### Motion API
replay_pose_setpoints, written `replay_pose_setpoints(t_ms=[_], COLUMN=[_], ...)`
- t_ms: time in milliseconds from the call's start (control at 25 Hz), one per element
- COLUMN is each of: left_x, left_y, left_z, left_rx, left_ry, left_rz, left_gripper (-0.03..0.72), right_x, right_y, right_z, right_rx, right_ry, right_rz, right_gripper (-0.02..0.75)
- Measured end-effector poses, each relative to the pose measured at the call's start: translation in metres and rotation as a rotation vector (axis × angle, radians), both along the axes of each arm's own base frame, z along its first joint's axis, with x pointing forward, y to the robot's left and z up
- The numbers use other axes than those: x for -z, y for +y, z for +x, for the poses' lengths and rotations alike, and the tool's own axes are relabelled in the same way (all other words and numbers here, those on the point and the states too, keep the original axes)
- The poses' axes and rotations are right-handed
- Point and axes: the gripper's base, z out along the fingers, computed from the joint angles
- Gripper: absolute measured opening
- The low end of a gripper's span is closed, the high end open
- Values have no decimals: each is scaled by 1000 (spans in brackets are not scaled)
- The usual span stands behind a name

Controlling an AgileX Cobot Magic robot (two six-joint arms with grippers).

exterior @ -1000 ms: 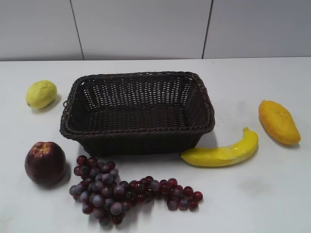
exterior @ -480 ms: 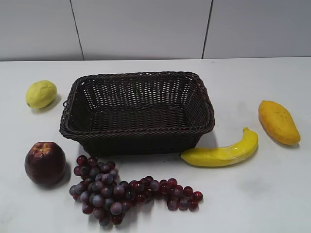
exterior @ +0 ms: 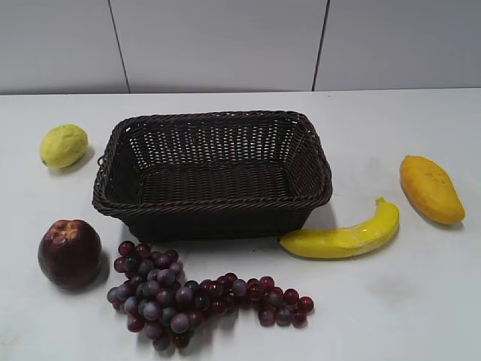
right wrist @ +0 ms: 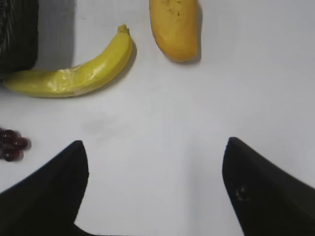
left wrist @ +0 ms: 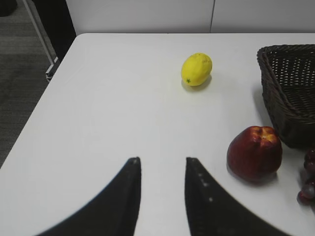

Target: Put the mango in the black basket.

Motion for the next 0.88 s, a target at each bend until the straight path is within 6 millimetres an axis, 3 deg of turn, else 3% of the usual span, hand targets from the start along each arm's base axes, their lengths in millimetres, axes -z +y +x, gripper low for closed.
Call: replay_pose_setpoints(t_ms=[360, 640, 880], left_x=[0, 0, 0], left_y=[0, 0, 0], left_z=[0, 0, 0], left_rx=[0, 0, 0], left_ry=[0, 0, 0], left_rz=[0, 0, 0], left_gripper=[240, 240, 240], right_x=[19, 55, 98], right_y=[-2, -4, -8], right_z=[91, 145, 174], right_rx=[9, -25, -55], right_ry=[126, 225, 294], right_rz=[-1, -22, -70], right_gripper=[652, 652, 652])
